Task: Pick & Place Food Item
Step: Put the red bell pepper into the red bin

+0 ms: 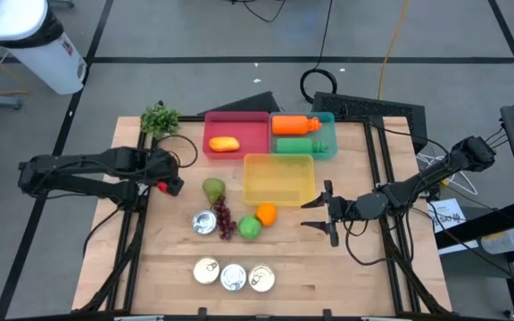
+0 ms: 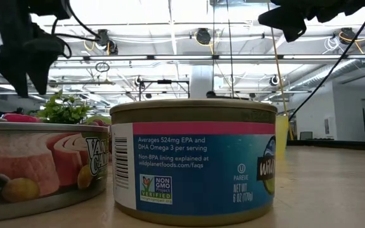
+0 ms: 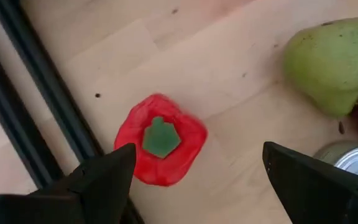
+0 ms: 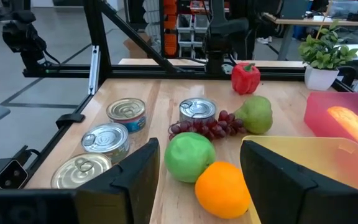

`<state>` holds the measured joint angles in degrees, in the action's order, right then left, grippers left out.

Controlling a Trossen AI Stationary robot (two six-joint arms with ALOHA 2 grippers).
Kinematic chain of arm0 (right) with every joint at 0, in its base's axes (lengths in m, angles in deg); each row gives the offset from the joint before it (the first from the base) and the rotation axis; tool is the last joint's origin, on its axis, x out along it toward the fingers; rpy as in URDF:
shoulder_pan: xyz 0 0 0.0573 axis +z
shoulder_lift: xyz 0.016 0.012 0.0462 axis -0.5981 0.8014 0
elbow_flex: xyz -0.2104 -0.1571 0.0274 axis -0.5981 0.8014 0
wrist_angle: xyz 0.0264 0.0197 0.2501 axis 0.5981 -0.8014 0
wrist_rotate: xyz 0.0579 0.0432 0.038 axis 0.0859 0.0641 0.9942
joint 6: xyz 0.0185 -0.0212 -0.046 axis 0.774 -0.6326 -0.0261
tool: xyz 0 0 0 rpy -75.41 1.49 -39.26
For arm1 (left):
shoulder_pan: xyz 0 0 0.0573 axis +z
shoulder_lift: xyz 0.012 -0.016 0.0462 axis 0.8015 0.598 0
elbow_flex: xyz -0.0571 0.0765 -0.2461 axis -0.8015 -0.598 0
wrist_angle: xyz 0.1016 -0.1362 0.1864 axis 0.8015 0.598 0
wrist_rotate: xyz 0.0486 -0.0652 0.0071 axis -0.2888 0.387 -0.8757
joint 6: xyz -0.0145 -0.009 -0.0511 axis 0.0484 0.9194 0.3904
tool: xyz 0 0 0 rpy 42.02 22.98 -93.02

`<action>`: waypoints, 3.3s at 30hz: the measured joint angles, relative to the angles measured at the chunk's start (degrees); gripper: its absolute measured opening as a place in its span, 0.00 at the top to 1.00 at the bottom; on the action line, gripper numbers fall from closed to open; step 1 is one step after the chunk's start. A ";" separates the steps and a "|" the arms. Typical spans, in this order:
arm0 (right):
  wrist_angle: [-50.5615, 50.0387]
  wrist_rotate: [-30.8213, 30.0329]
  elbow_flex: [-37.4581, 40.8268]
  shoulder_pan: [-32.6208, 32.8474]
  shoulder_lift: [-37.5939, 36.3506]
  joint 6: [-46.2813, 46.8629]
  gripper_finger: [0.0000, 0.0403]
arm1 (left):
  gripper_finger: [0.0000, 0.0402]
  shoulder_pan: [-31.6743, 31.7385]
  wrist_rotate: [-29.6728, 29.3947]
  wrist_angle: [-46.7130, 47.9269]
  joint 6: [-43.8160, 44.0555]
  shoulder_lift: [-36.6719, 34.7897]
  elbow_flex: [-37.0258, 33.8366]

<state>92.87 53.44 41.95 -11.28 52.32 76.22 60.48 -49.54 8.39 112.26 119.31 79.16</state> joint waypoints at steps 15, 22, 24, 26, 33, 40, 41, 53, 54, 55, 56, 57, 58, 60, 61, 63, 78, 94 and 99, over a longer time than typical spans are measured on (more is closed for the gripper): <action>-0.87 0.07 -0.02 0.00 0.02 1.08 0.48 | 0.13 2.90 -1.01 -0.16 -1.84 9.70 0.02; -0.84 0.09 -0.02 0.00 0.02 1.09 0.49 | 0.13 4.19 -0.78 1.29 -10.75 13.73 0.02; -0.83 0.09 -0.02 0.00 0.02 1.09 0.49 | 0.13 5.20 -0.94 2.28 -12.30 14.64 0.02; -0.72 0.09 -0.02 0.00 0.02 1.09 0.49 | 0.13 6.15 -1.04 3.15 -13.20 15.40 0.02; -0.75 0.11 -0.02 0.00 0.02 1.09 0.49 | 0.13 9.06 1.92 2.34 -18.38 17.81 0.00; -1.05 0.13 -0.02 0.02 0.02 1.09 0.49 | 0.13 10.78 5.53 2.64 -22.60 19.56 0.00; -1.12 0.13 -0.02 0.02 0.02 1.09 0.49 | 0.13 10.98 5.47 3.11 -22.51 19.73 0.00; -1.16 0.15 -0.02 0.02 0.02 1.55 0.48 | 0.13 11.53 3.11 3.55 -22.00 19.69 -2.41; -1.16 0.15 -0.02 0.02 0.02 1.55 0.48 | 0.13 11.53 2.96 2.47 -22.68 19.69 -3.22; -1.16 0.15 -0.02 0.02 0.02 1.55 0.49 | 0.13 11.53 2.96 1.19 -23.23 19.69 -4.05; -1.16 0.15 -0.02 0.02 0.02 1.55 0.48 | 0.13 11.53 3.08 0.39 -23.73 19.71 -4.58; -1.14 0.15 -0.02 0.02 0.02 1.55 0.48 | 0.13 11.53 3.31 0.21 -24.33 19.71 -4.65; -1.16 0.15 -0.02 0.02 0.02 1.55 0.48 | 0.13 11.51 3.41 0.08 -24.36 19.69 -4.61; -1.14 0.15 -0.02 0.02 0.02 1.55 0.48 | 0.13 11.35 3.37 -0.06 -23.94 19.69 -4.50; -1.15 0.15 -0.02 0.02 0.02 1.54 0.48 | 0.13 11.34 3.37 -0.07 -23.69 19.69 -4.50; -1.14 0.15 -0.02 0.02 0.02 1.54 0.48 | 0.13 11.34 3.41 -0.09 -23.90 19.69 -4.50; -1.14 0.13 -0.02 0.04 0.02 1.53 0.48 | 0.34 11.32 10.71 -6.14 -24.03 19.56 -4.24; -1.10 0.13 -0.02 0.02 0.02 1.53 0.48 | 0.35 11.36 4.74 -11.29 -21.33 17.25 -4.46; -1.09 0.11 -0.02 0.02 0.02 1.53 0.48 | 0.35 11.36 4.54 -14.83 -21.91 14.87 -4.46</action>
<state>91.78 53.55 41.93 -11.26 52.34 77.75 71.84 -44.99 -6.44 90.35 134.18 74.70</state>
